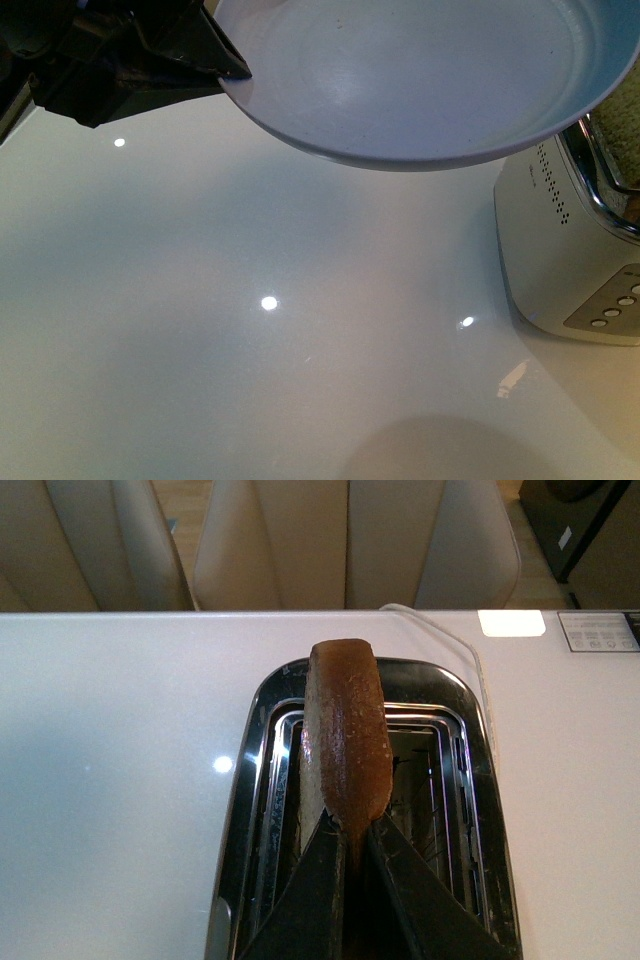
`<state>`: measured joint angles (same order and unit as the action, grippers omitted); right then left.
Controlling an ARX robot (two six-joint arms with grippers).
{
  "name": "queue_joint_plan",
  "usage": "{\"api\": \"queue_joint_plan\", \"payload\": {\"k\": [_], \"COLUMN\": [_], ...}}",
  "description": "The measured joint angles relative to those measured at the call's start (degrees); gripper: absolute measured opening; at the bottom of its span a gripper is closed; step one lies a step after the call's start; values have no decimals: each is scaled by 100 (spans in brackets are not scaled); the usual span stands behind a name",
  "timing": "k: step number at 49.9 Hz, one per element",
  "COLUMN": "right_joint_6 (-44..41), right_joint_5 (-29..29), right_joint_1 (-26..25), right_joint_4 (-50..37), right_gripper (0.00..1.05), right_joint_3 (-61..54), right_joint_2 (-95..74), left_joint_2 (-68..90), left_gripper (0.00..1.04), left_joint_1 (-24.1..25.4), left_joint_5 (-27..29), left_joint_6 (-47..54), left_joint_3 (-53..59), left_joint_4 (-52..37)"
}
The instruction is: Left arm holds plate, right arm toasts bread
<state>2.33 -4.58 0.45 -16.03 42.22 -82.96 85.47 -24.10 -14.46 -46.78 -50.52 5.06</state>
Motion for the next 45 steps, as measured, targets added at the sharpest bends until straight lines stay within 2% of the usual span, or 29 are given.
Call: {"api": "queue_joint_plan", "payload": {"k": [18,26,34,42,45], "right_joint_6": [173,238,70,-205,-275], "right_joint_5": [120,157,249,529,643], "right_joint_1": [28,31,-63,-505,-702], "right_joint_4": [-199,-229,-162,387,684], "right_gripper": [4,28,60,90,97], "right_joint_3": [-227,-398,-772,-1191,-1368], "right_joint_2": [-481,-431,175,1725,2389], "left_joint_2": [0,0,0,0,0], "left_gripper": [3,3,3,3,3], "left_joint_1": [0,0,0,0,0], "left_joint_5": [0,0,0,2,-2], "left_joint_6": [0,0,0,0,0], "left_joint_3": [0,0,0,0,0], "left_joint_4": [0,0,0,0,0]}}
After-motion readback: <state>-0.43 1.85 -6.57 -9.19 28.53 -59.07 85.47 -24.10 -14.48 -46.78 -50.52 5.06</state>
